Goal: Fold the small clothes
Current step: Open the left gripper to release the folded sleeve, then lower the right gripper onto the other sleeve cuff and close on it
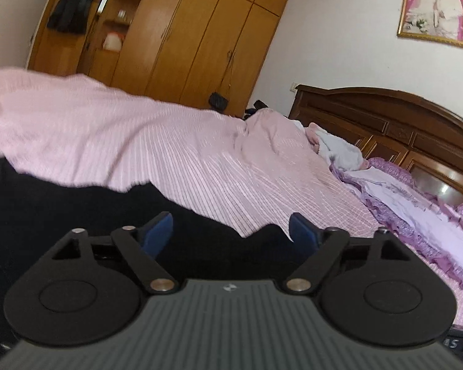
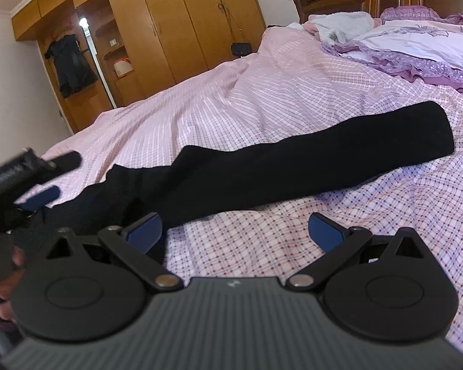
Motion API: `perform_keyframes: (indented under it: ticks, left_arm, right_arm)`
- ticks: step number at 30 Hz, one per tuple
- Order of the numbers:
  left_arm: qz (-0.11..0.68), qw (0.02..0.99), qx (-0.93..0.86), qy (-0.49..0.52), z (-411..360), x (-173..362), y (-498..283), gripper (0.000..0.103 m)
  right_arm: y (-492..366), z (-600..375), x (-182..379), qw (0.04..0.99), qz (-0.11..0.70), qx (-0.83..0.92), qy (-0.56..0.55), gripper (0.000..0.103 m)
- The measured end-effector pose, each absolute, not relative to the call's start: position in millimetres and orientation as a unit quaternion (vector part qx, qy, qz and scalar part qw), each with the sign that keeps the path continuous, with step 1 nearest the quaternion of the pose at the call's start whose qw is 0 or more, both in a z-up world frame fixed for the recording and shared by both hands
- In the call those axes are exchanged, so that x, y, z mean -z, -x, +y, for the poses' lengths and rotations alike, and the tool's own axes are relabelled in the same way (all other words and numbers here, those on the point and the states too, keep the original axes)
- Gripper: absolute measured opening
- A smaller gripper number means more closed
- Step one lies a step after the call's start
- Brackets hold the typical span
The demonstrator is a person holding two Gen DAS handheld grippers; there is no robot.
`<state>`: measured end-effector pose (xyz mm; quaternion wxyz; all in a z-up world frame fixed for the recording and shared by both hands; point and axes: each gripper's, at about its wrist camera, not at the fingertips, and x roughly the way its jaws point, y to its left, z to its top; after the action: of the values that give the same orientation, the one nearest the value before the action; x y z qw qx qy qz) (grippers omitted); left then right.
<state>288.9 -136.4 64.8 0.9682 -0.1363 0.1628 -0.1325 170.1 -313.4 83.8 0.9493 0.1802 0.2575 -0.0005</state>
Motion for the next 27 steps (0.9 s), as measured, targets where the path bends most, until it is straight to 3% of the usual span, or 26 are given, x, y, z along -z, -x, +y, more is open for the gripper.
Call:
perform_keyframes:
  ticks: [11, 24, 27]
  left_arm:
    - [0.179, 0.978, 0.072, 0.078, -74, -125, -207, 0.09]
    - [0.23, 0.968, -0.069, 0.07, 91, -71, -133, 0.09]
    - [0.23, 0.967, -0.077, 0.082, 110, -70, -129, 0.091]
  right_arm:
    - [-167, -299, -92, 0.953, 0.244, -0.019, -0.18, 0.103]
    - [-155, -295, -88, 0.959, 0.253, -0.02, -0.129, 0.103]
    - [-161, -310, -85, 0.957, 0.258, -0.006, -0.129, 0.088]
